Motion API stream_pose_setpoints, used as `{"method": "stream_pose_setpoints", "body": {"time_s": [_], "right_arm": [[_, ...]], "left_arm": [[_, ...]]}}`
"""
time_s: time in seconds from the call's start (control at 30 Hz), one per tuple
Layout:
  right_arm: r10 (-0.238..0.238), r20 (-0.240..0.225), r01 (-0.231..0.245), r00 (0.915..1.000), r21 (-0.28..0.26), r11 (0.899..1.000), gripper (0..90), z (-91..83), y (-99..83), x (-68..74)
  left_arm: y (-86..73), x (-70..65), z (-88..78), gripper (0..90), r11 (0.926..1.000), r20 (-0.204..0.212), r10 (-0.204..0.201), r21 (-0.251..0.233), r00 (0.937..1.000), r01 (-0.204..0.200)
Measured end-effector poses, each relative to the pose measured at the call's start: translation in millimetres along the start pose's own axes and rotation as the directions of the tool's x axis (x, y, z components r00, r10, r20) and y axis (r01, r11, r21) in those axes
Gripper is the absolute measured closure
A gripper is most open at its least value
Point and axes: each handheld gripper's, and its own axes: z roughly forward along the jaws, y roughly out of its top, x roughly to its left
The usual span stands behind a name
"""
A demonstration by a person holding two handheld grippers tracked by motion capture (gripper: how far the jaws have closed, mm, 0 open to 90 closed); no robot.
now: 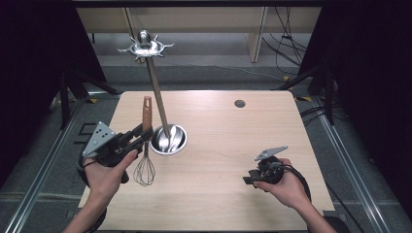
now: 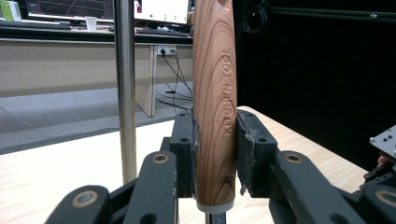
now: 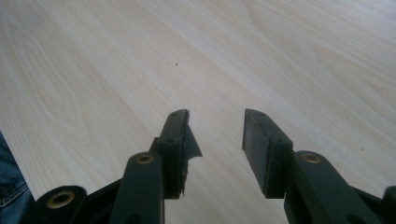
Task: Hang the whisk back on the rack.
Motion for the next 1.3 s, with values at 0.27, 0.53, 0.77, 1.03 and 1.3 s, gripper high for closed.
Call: {"method": "stream_pose_setpoints", "body": {"time_s": [0.27,0.53,0.77,1.03,1.3], "right_arm": [[0.004,-0.005,-0.004,1.0,-0.015,1.0,61.2,0.8,-0.5,-0.2],[0.008,-0.006,-0.008,0.9999,-0.017,1.0,61.0,0.9,-0.6,0.0],[0.001,-0.006,-0.001,1.0,-0.019,1.0,60.9,0.9,-0.6,-0.5],[-0.021,-0.001,0.021,0.9998,-0.024,1.0,60.9,1.7,-0.2,-2.1],[-0.023,0.002,0.023,0.9997,-0.016,1.0,60.7,1.1,0.2,-1.9]], "left_arm": [[5.9,2.8,-0.2,69.6,1.0,-0.008,-0.001,-0.007,1.0,0.001],[11.9,5.6,0.5,69.6,0.9999,-0.009,0.007,-0.01,0.9999,-0.007],[16.2,6.1,2.4,69.6,0.9997,-0.007,0.013,-0.018,0.9999,-0.014],[19.4,6.3,2.5,69.6,0.9996,-0.012,0.015,-0.024,0.9998,-0.015],[24.1,7.5,1.8,69.6,0.9994,-0.013,0.019,-0.029,0.9997,-0.019]]}}
